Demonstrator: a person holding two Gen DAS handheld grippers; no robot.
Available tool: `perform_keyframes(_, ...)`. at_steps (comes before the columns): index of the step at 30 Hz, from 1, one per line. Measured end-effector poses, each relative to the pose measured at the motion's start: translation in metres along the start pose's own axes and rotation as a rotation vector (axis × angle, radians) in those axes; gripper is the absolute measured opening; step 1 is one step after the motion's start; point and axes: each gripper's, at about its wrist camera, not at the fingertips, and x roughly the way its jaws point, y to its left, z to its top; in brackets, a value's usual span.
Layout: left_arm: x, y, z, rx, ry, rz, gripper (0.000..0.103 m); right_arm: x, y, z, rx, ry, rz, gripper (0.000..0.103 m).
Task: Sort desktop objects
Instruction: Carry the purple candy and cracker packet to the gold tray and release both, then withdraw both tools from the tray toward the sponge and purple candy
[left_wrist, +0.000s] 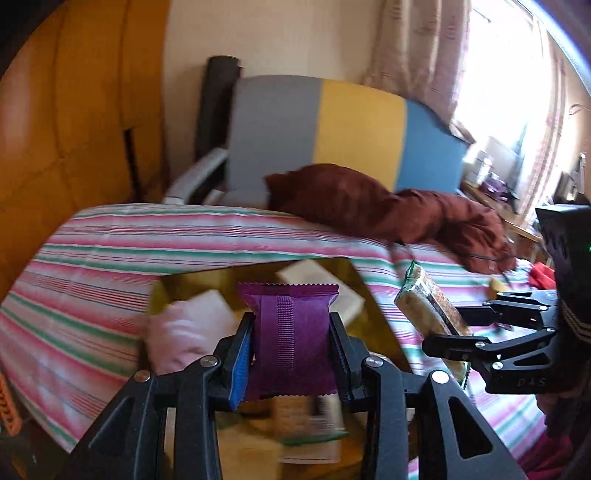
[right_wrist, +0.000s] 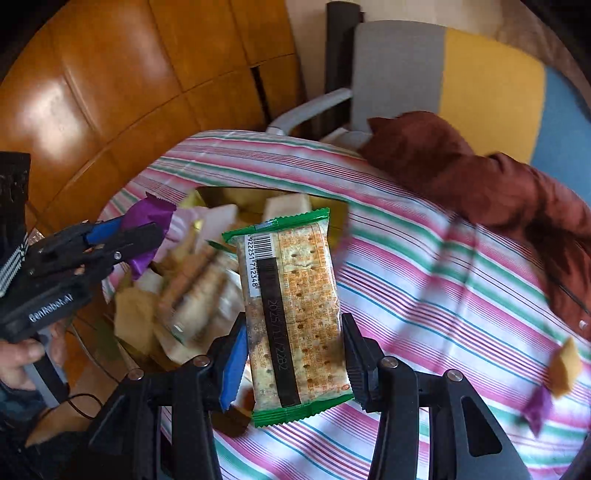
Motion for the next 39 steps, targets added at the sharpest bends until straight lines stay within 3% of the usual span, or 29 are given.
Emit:
perform_keyframes(6,0.013,0.025,-0.005,-0.034,0.001,0.039,0.038,0.026,0.03,0.02,-0.025,0.013,0.002,0.048)
perform_keyframes(12,0.021,0.035,-0.008,-0.071,0.012,0.027,0.039,0.036,0.041,0.025,-0.022,0.015,-0.04,0.05)
perform_keyframes(14,0.021,0.035,-0.009,-0.071,0.013,0.015,0.045,0.037,0.042,0.025,-0.011,0.004,-0.038,0.058)
perform_keyframes(18,0.017,0.034,-0.012,-0.08,0.003,0.028,0.054,0.039,0.045,0.02,-0.005,0.006,-0.032,0.06)
perform_keyframes(24,0.006,0.031,-0.011,-0.078,-0.016,0.034,0.059,0.039,0.05,0.009,-0.011,0.011,-0.029,0.06)
perform_keyframes(31,-0.005,0.025,-0.013,-0.064,-0.025,0.037,0.059,0.028,0.049,-0.003,0.012,-0.016,-0.036,0.068)
perform_keyframes(39,-0.018,0.013,-0.019,-0.041,-0.032,0.026,0.059,0.011,0.051,-0.018,0.009,-0.049,-0.067,0.068)
